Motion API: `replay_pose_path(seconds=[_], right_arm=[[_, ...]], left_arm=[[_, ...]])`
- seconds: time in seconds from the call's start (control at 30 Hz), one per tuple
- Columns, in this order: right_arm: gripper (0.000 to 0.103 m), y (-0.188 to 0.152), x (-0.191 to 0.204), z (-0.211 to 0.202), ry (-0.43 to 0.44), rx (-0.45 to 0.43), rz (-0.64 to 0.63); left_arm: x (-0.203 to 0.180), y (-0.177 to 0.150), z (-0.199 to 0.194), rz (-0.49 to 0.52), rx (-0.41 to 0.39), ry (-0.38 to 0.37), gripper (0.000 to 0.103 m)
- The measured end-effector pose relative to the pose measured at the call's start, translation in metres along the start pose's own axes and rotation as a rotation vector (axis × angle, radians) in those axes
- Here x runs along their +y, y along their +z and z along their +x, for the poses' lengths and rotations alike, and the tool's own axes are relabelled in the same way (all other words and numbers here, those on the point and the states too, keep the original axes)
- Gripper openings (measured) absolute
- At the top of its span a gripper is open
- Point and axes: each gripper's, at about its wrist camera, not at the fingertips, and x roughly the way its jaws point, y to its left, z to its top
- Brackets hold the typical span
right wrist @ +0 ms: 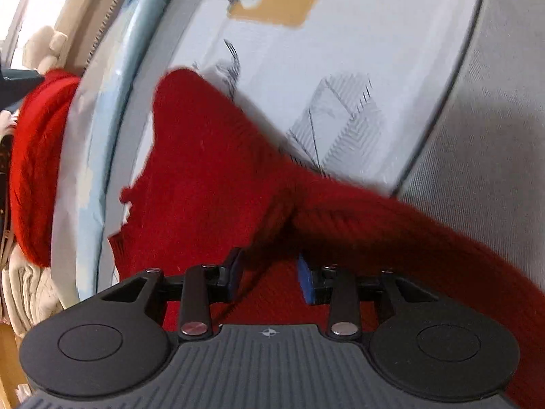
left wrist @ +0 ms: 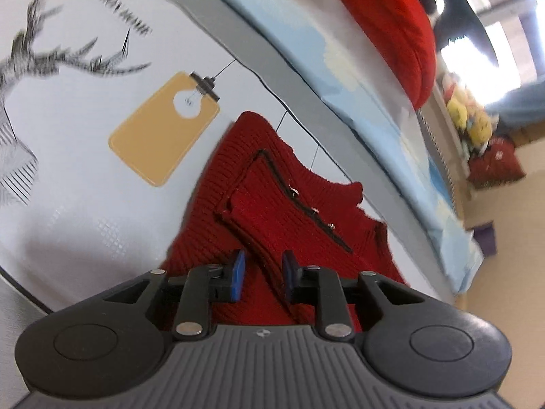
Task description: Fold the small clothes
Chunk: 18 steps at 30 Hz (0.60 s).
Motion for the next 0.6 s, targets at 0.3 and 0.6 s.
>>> replay_pose_path(seconds=[0.3,0.6], right_arm=[[0.017,0.012,0.004,-0.022,-0.032,-0.114,-0.003],[0.028,-0.007,0.023,-0.030,-0.073,-0.068,-0.127]], left_arm=[[0.011,-0.001,0.018,-0.072,0.012,0.015,0.027],[0.002,-0.006,0.006,0.024,-0.038,0.052,0.000]])
